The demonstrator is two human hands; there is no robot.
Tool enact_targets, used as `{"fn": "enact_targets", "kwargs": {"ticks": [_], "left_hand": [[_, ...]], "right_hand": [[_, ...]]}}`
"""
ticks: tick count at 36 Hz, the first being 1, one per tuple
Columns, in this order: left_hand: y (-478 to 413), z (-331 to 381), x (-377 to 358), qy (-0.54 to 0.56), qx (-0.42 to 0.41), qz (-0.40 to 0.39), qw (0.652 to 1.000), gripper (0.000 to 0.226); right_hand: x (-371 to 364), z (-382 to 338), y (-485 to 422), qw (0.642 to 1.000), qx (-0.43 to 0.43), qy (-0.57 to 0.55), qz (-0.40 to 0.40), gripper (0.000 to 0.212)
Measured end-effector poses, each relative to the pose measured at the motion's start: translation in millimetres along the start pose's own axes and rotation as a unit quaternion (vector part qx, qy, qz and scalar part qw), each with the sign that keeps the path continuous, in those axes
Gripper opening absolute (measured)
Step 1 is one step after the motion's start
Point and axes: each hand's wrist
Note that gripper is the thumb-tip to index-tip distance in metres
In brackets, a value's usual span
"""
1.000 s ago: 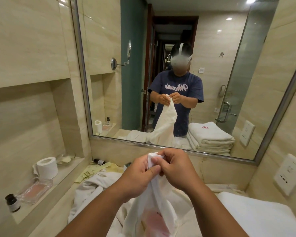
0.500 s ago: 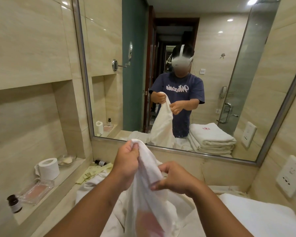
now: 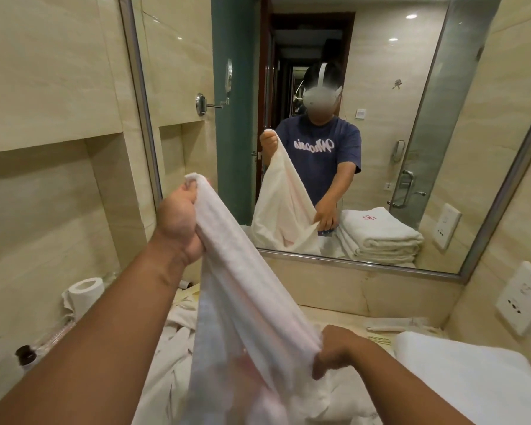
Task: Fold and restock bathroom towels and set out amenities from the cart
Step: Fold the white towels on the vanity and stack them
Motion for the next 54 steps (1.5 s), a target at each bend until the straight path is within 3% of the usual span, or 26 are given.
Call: {"fn": "enact_targets", "kwargs": {"ticks": [2,4,7,10,13,15,17,20,25,27,30,32,34,36,41,43,45,48,51,54], "left_hand": [[-5,10,3,-0.004,-0.023,0.000,1.000,0.033],[-10,17,7,-0.015,-0.042,0.004,0.999,0.028],[-16,20,18,-0.033,-0.058,0.024,0.998,0.041],[-23,19,26,-0.026,-0.076,0.061,0.995,0.042],[-30,18,34,-0.040,-0.100,0.083,0.991,0.043],[-33,16,37,-0.042,-0.103,0.070,0.991,0.050],[-34,13,36,-0.032,-0.097,0.064,0.993,0.051],[-35,7,36,-0.018,-0.086,0.062,0.994,0.052],[-38,-3,43,-0.019,-0.070,0.039,0.997,0.041],[-39,-8,45,-0.012,-0.063,0.045,0.997,0.045],[-38,-14,47,-0.020,-0.062,0.037,0.997,0.048],[-37,-15,49,-0.028,-0.065,0.040,0.997,0.048],[-38,-14,52,-0.029,-0.070,0.053,0.996,0.047],[-39,-13,53,-0.031,-0.077,0.072,0.994,0.044],[-39,-12,52,-0.056,-0.101,0.084,0.990,0.048],[-39,-12,51,-0.061,-0.106,0.093,0.988,0.040],[-41,-10,53,-0.075,-0.116,0.126,0.982,0.021],[-44,-8,64,-0.125,-0.141,0.141,0.972,0.017],[-45,-7,70,-0.208,-0.153,0.135,0.957,0.021],[-38,-9,68,-0.304,-0.135,0.113,0.936,0.027]], "right_hand": [[-1,15,-4,0.997,-0.027,-0.074,-0.002,0.062],[-2,30,-9,0.973,-0.064,-0.219,0.031,0.043],[-4,52,-20,0.856,-0.139,-0.484,0.112,0.027],[-9,72,-32,0.813,-0.187,-0.521,0.184,0.034],[-15,81,-33,0.790,-0.218,-0.542,0.187,0.037],[-24,93,-42,0.806,-0.235,-0.503,0.203,0.050],[-32,101,-50,0.850,-0.237,-0.418,0.218,0.066],[-42,95,-45,0.918,-0.222,-0.271,0.186,0.043],[-56,78,-43,0.966,-0.176,-0.107,0.157,0.022],[-65,75,-48,0.975,-0.135,-0.080,0.157,0.030],[-76,75,-53,0.989,-0.082,-0.061,0.106,0.075],[-80,76,-52,0.995,-0.072,0.006,0.066,0.068],[-85,80,-53,0.994,-0.075,0.052,0.053,0.040],[-92,83,-55,0.994,-0.088,0.032,0.048,0.029],[-99,81,-59,0.994,-0.095,-0.044,0.026,0.039],[-97,79,-57,0.991,-0.112,-0.065,0.040,0.040],[-92,79,-52,0.984,-0.133,-0.088,0.084,0.026],[-77,74,-45,0.965,-0.159,-0.128,0.162,0.014],[-57,62,-52,0.916,-0.200,-0.276,0.211,0.023],[-31,59,-68,0.812,-0.246,-0.482,0.216,0.032]]}}
Point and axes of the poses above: each hand's wrist, its own y-axis away from the middle knuckle, its own x-axis out of the back of the hand, z = x × y, and after that the axes turned 4 degrees about x, right-handed
